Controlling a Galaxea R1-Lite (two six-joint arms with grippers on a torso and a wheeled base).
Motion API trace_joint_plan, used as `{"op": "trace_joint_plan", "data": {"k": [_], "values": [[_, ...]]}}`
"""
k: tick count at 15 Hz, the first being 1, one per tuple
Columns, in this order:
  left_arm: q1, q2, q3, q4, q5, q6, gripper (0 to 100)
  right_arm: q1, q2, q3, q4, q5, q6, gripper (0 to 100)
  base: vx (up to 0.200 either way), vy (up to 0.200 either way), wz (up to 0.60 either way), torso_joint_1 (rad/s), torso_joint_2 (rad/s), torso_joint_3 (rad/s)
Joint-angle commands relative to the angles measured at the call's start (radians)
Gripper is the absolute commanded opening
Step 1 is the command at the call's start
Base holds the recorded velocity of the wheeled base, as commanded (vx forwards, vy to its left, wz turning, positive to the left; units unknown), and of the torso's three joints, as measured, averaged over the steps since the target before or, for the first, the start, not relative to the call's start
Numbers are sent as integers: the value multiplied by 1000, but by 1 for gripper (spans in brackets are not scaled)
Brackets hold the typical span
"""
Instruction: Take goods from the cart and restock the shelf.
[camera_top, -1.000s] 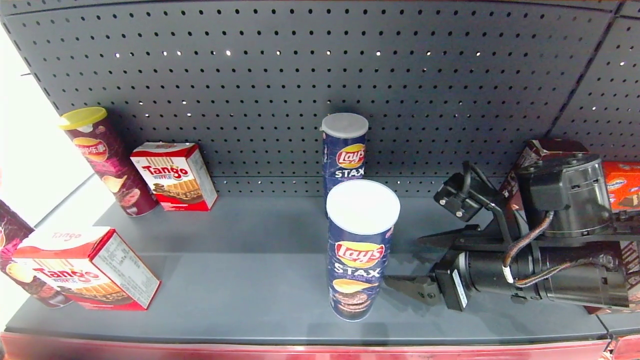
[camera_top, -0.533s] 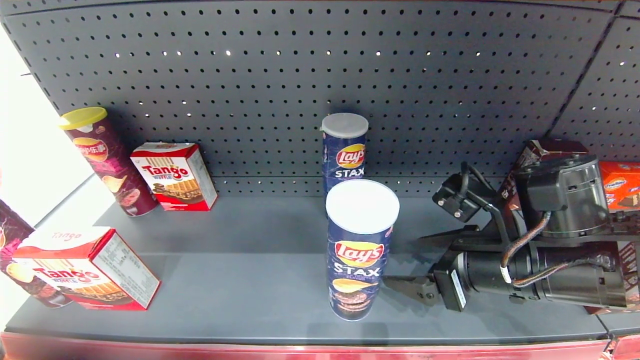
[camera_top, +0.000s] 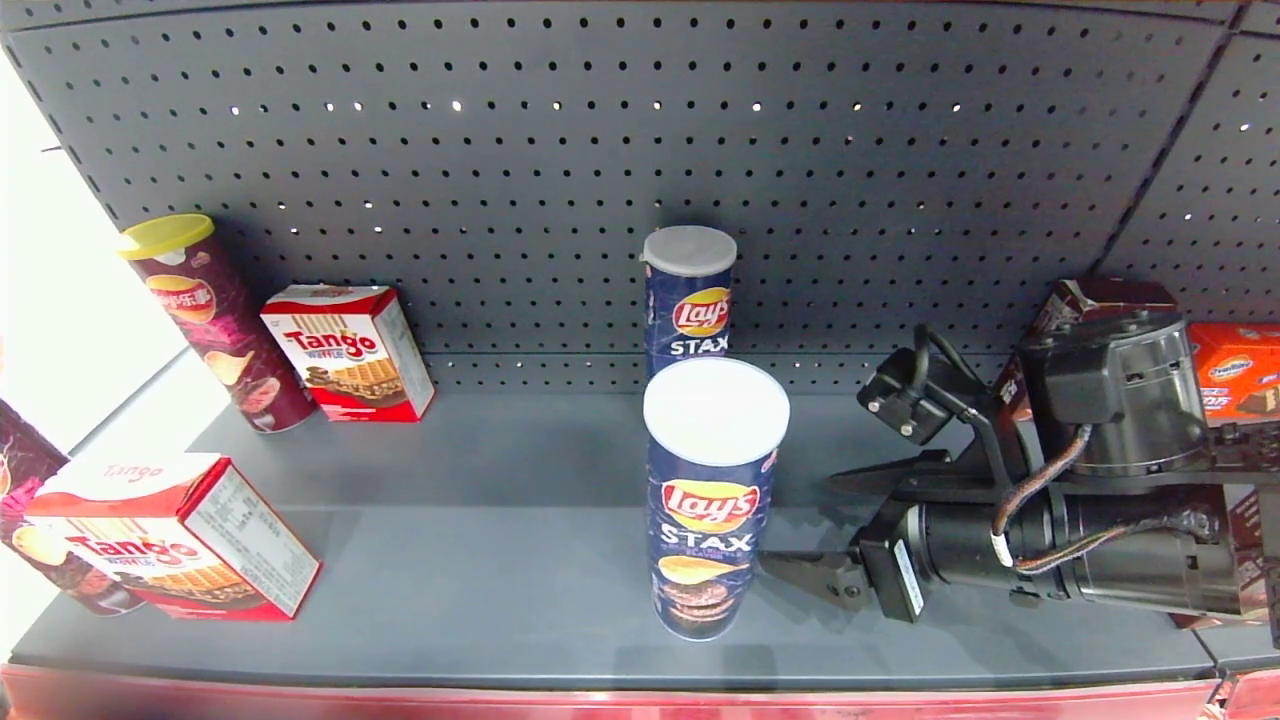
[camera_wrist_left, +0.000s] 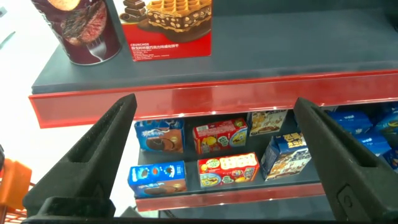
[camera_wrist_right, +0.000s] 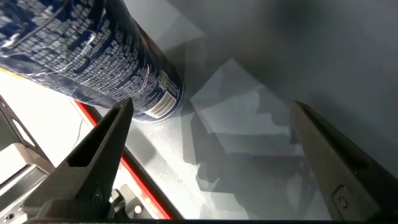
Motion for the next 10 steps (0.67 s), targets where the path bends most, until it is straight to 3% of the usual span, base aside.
{"op": "trace_joint_plan", "data": {"k": [1, 6, 10], "values": [[0, 1, 0, -1, 2, 0, 100, 1, 3, -3, -3, 1, 0, 100, 0, 0, 0, 0, 0, 0], [0, 1, 0, 0, 2, -2, 100, -7, -26, 9, -3, -1, 0, 100, 0, 0, 0, 0, 0, 0], [0, 1, 0, 0, 0, 0, 100, -94, -164, -11, -9, -33, 1, 100, 0, 0, 0, 0, 0, 0]]}}
